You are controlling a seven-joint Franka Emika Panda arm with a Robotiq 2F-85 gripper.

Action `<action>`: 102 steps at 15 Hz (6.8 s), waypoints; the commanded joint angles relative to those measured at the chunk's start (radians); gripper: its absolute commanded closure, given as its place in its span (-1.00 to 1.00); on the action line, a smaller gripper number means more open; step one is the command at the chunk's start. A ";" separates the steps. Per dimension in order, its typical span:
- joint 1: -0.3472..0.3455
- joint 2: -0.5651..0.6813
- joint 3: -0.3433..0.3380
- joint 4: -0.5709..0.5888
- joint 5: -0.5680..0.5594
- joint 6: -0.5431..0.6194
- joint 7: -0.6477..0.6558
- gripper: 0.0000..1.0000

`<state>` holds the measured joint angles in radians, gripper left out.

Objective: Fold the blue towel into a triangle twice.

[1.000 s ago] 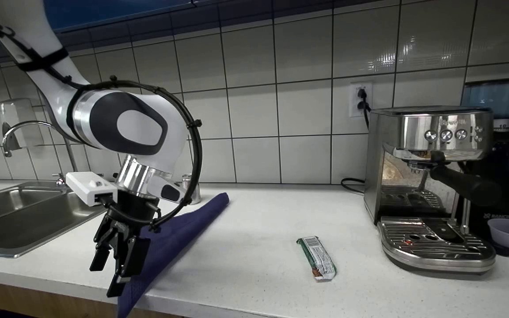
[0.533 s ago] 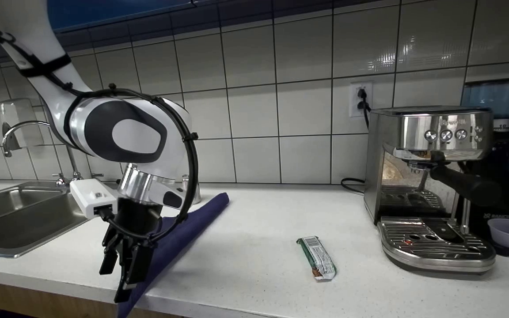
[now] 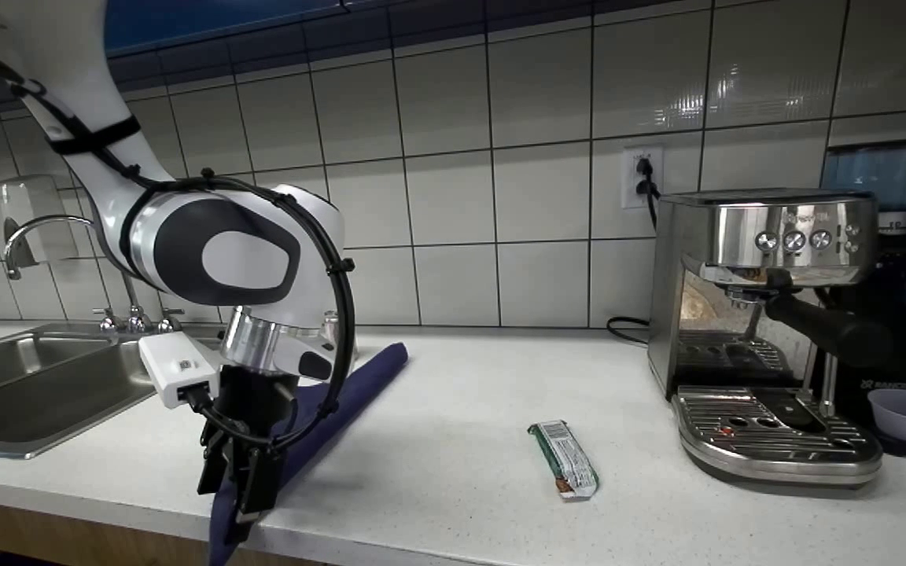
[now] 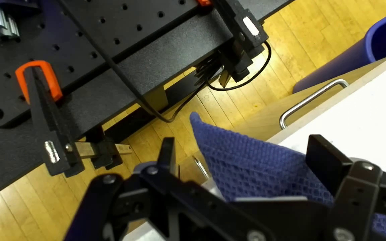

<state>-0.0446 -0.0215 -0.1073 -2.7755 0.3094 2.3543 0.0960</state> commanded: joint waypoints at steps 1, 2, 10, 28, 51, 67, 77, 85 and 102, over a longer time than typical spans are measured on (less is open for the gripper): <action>-0.020 0.016 0.003 0.001 0.012 0.023 -0.016 -1.00; -0.022 0.021 0.002 0.001 0.009 0.025 -0.013 -1.00; -0.028 0.062 0.006 0.001 0.016 0.030 -0.013 -1.00; -0.059 0.111 0.002 0.001 0.230 0.058 -0.244 -1.00; -0.096 0.072 -0.016 -0.006 0.334 0.016 -0.469 0.94; -0.059 -0.247 -0.030 0.076 -0.086 -0.402 -0.301 0.98; -0.053 -0.152 -0.029 0.215 -0.074 -0.434 -0.271 0.98; -0.051 -0.032 -0.023 0.351 -0.060 -0.432 -0.251 0.98; -0.029 0.173 0.028 0.609 -0.040 -0.429 -0.061 0.98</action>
<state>-0.0749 0.1016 -0.0893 -2.2388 0.2564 1.9513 -0.0141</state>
